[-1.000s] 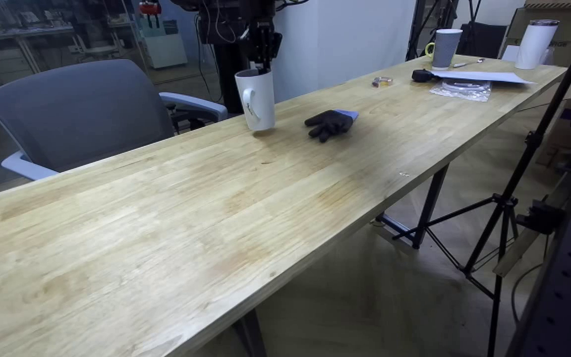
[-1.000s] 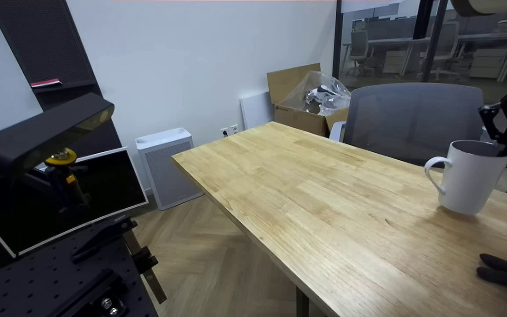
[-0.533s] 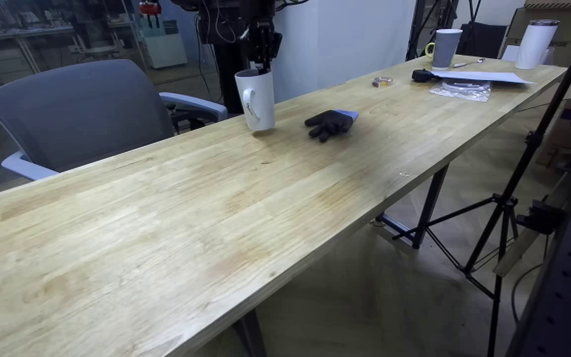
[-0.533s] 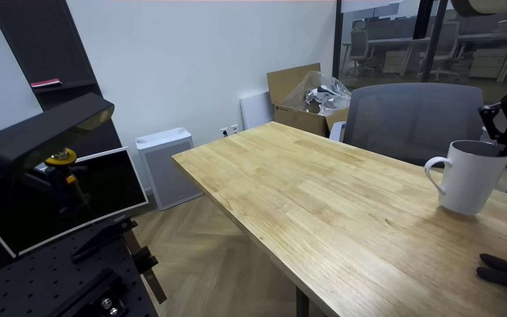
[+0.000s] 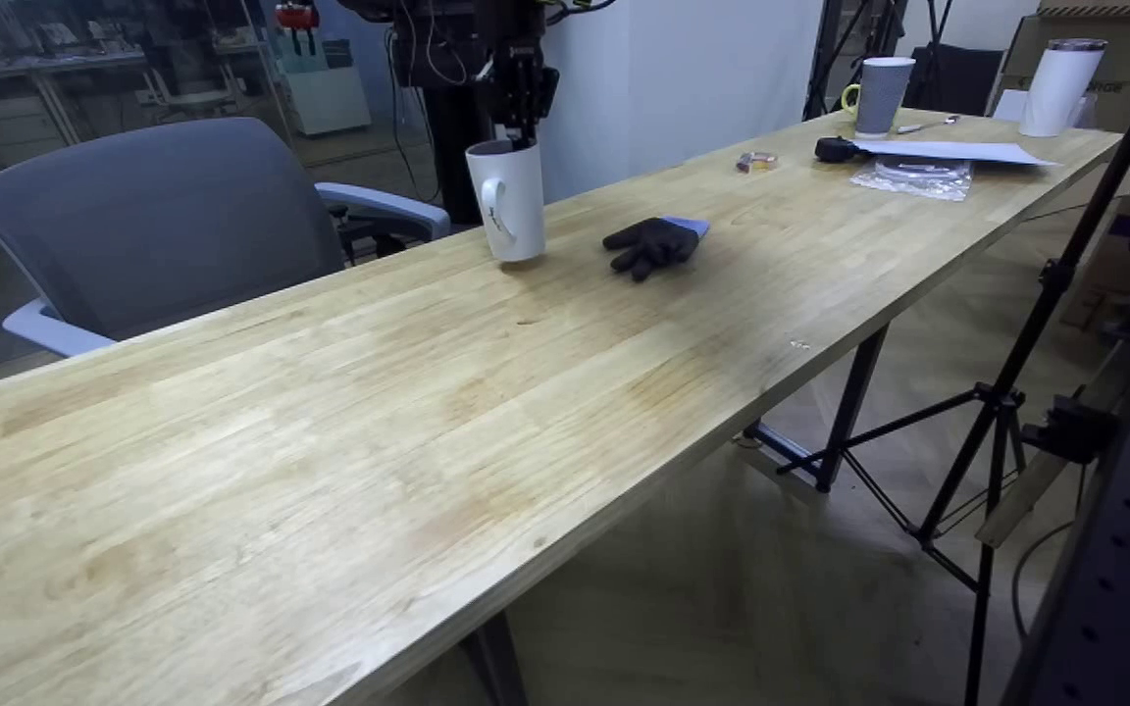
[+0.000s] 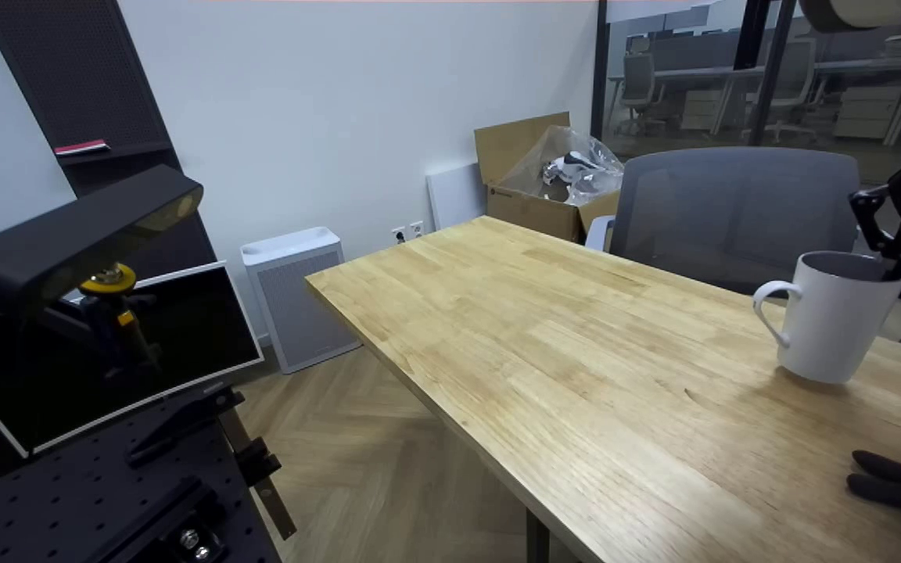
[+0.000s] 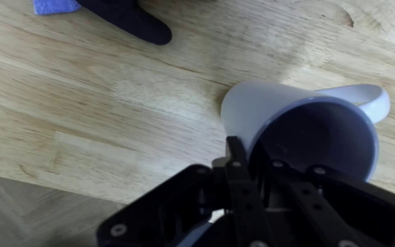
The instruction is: Move the white mug backwards
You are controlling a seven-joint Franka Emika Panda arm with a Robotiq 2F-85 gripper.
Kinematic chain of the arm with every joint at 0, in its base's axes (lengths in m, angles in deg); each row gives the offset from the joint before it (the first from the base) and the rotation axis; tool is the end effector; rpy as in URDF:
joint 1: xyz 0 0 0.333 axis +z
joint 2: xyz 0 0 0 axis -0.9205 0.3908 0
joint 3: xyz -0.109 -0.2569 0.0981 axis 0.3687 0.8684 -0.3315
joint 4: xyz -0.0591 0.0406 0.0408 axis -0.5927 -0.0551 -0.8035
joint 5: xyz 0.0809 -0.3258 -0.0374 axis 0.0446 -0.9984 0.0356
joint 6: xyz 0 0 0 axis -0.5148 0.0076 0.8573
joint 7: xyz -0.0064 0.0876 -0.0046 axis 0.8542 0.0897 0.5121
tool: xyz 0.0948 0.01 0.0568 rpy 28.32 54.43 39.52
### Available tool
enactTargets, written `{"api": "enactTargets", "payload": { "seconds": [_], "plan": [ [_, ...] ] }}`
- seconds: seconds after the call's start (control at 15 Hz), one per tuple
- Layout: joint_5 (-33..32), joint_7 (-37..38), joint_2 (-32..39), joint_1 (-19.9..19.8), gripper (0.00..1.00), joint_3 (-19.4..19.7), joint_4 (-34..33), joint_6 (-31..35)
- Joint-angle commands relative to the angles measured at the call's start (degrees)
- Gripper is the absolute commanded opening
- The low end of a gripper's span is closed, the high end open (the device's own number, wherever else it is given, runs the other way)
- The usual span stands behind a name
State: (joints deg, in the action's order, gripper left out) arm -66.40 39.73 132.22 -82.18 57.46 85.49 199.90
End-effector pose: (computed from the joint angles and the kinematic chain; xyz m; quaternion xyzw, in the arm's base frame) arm 0.6850 -0.1771 0.2100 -0.9927 -0.1122 0.0338 0.0296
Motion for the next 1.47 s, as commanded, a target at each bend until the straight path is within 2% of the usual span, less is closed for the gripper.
{"api": "enactTargets", "payload": {
  "seconds": [0.0,0.53,0.6,0.73,1.2,1.27,1.4],
  "plan": [
    [0.4,-0.1,0.1,-0.1,0.02,-0.3,0.3,0.9],
    [0.5,0.3,-0.2,0.2,0.02,-0.5,3.2,7.9],
    [0.4,0.3,-0.3,0.2,0.34,-0.4,3.3,8.2],
    [0.2,0.3,-0.3,0.4,0.41,-0.3,3.6,8.6],
    [-1.7,1.9,-0.8,1.7,0.89,0.7,2.3,4.1],
    [-2.1,1.0,-0.2,1.2,0.95,1.0,0.0,1.8],
    [-2.8,-0.7,0.1,-0.1,1.00,1.4,-4.0,-3.0]
  ]
}}
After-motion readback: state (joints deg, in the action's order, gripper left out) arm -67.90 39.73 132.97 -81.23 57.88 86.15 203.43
